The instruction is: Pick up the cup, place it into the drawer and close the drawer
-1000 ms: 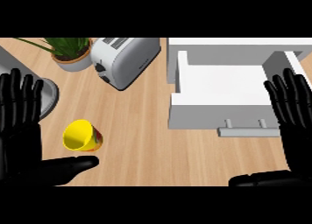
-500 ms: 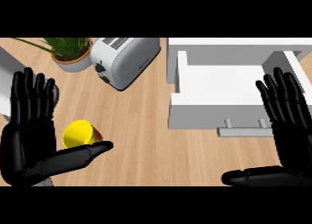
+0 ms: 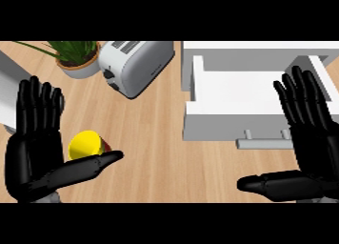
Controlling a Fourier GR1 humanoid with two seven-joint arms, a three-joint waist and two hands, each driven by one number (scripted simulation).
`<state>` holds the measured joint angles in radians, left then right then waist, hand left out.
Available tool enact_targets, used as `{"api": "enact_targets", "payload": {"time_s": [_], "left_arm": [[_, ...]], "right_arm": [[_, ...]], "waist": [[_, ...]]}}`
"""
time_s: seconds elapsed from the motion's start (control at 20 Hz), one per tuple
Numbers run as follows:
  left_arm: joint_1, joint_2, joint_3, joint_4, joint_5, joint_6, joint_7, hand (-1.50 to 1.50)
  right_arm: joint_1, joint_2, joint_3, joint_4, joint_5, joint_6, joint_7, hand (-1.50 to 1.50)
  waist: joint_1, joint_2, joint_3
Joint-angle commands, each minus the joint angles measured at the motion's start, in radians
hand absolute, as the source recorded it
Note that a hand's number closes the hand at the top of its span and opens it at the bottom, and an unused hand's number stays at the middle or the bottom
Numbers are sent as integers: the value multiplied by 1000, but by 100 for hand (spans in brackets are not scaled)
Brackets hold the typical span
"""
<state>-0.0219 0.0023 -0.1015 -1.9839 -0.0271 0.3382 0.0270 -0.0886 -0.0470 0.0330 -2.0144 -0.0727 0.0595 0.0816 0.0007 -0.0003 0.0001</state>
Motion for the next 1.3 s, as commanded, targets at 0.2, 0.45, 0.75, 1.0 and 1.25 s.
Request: {"api": "enact_targets", "payload": {"time_s": [0.2, 0.45, 0.75, 1.0, 1.25], "left_arm": [[51, -2, 25, 61, 35, 0, -64, -150], [76, 12, 35, 75, 33, -5, -41, -150], [196, 2, 52, 132, 78, -21, -153, -150], [140, -2, 141, 312, 114, -36, -280, -150], [122, 20, 156, 334, 114, -59, -248, -150]], "right_arm": [[10, -20, -57, 12, -38, 26, -21, -150], [-42, -40, -54, -93, -43, -3, 132, -150], [46, -34, -66, -102, -48, 29, 51, -150], [-21, -49, -81, -25, -74, 55, 47, -150], [-28, -16, -44, -3, -28, 26, 43, -150]], "waist": [[0, 0, 0], [0, 0, 0], [0, -1, 0], [1, 1, 0], [1, 0, 0]]}}
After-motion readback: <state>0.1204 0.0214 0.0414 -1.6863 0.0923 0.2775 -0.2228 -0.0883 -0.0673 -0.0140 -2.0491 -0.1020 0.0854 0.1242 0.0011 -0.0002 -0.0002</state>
